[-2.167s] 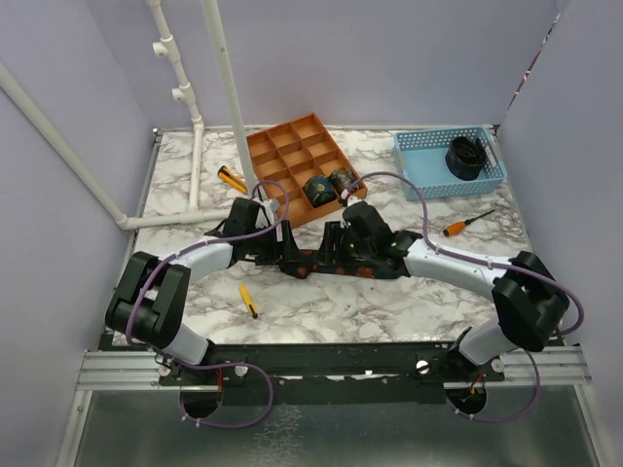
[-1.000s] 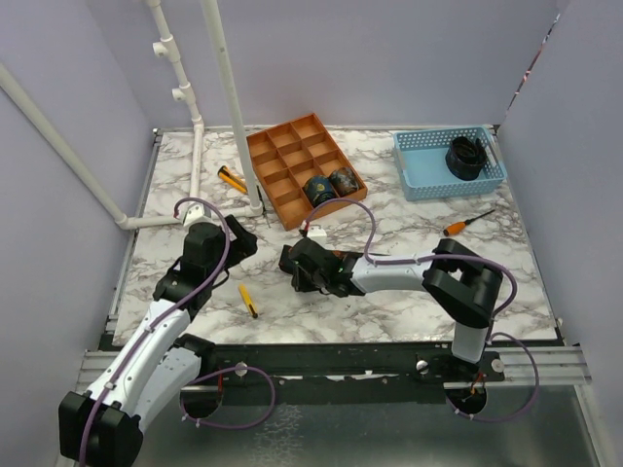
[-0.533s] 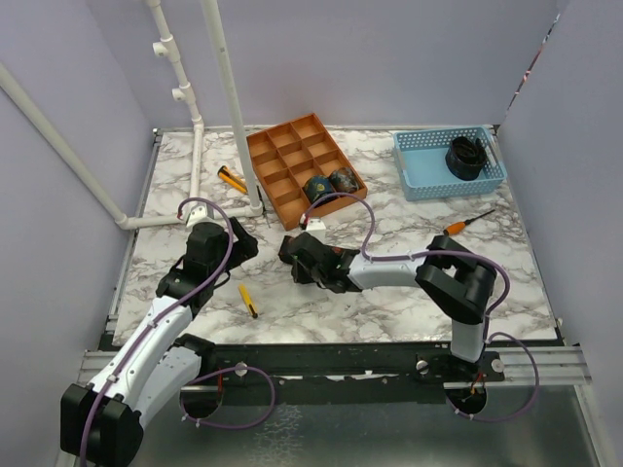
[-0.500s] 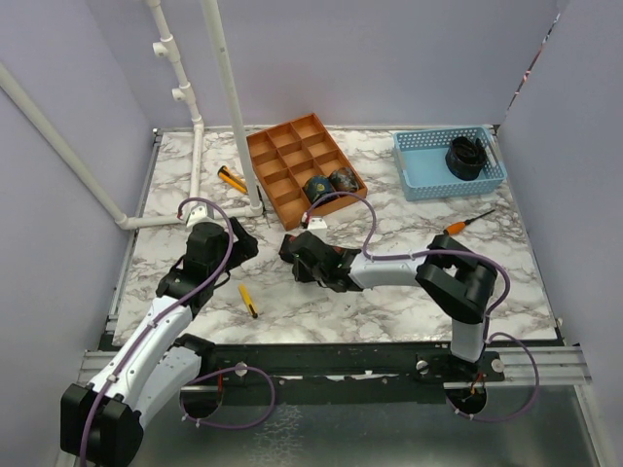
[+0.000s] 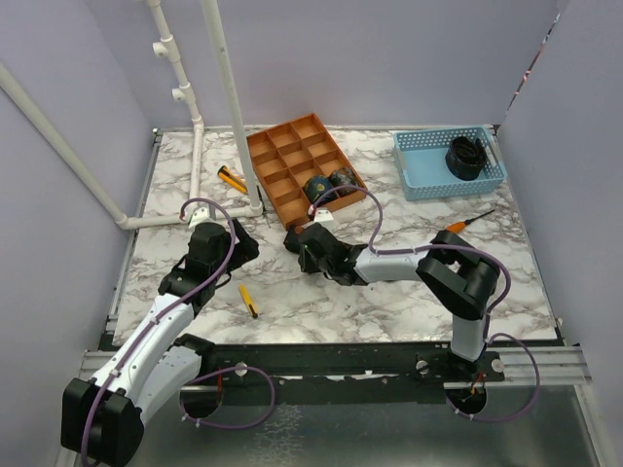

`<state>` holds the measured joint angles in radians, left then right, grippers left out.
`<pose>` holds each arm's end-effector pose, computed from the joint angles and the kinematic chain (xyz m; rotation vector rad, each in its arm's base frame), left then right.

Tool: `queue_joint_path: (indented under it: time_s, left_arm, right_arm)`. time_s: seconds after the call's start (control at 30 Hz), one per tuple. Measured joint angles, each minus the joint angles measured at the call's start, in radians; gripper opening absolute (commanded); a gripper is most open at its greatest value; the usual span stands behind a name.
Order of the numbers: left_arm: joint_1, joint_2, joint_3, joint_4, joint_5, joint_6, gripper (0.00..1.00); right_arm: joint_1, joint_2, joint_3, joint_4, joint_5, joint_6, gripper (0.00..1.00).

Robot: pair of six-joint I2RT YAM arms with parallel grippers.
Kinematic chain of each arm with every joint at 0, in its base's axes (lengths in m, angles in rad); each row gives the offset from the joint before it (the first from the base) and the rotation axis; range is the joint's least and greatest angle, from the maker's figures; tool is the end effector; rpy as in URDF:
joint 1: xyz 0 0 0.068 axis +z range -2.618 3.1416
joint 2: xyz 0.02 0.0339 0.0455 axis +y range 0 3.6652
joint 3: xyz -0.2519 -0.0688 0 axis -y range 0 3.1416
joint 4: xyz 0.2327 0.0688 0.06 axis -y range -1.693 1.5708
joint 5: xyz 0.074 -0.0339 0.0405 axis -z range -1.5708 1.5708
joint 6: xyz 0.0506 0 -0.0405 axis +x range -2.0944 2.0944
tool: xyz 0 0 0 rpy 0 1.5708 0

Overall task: Roll the ties
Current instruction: Roll the tie at the center of the board.

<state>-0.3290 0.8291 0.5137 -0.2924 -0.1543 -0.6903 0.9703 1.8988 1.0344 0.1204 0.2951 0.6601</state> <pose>0.1837 -0.0545 0.2133 -0.4823 2.1467 -0.4121 0.2313 0.3117 0.1310 -0.2093 2.3190 0.5051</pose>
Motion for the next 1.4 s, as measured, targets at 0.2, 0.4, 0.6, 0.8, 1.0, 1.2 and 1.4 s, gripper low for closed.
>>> queue_joint_path:
  time_s: [0.2, 0.4, 0.6, 0.8, 1.0, 1.2, 1.4]
  left_arm:
    - [0.0, 0.009, -0.001, 0.01, 0.01, 0.0, 0.86]
    - [0.0, 0.011, -0.013, 0.022, 0.016, 0.0, 0.86]
    - [0.0, 0.01, -0.015, 0.023, 0.02, 0.0, 0.86]
    - [0.0, 0.008, -0.016, 0.026, 0.029, 0.0, 0.86]
    - [0.0, -0.002, -0.019, 0.03, 0.034, 0.0, 0.86]
    - [0.0, 0.002, -0.019, 0.035, 0.036, 0.0, 0.86]
    - [0.0, 0.003, -0.019, 0.037, 0.037, 0.0, 0.86]
  right_arm:
    - [0.005, -0.038, -0.064, 0.05, -0.025, -0.002, 0.26]
    - [0.039, -0.052, -0.075, 0.037, -0.029, 0.027, 0.22]
    - [0.05, -0.011, -0.011, -0.007, -0.023, 0.08, 0.19]
    - [0.033, 0.074, 0.098, -0.018, -0.01, 0.095, 0.19]
    - [0.002, 0.099, 0.13, -0.016, -0.01, 0.098, 0.19]
    - [-0.01, 0.101, 0.13, -0.011, -0.01, 0.082, 0.19]
    - [-0.026, 0.112, 0.143, -0.005, -0.01, 0.053, 0.19]
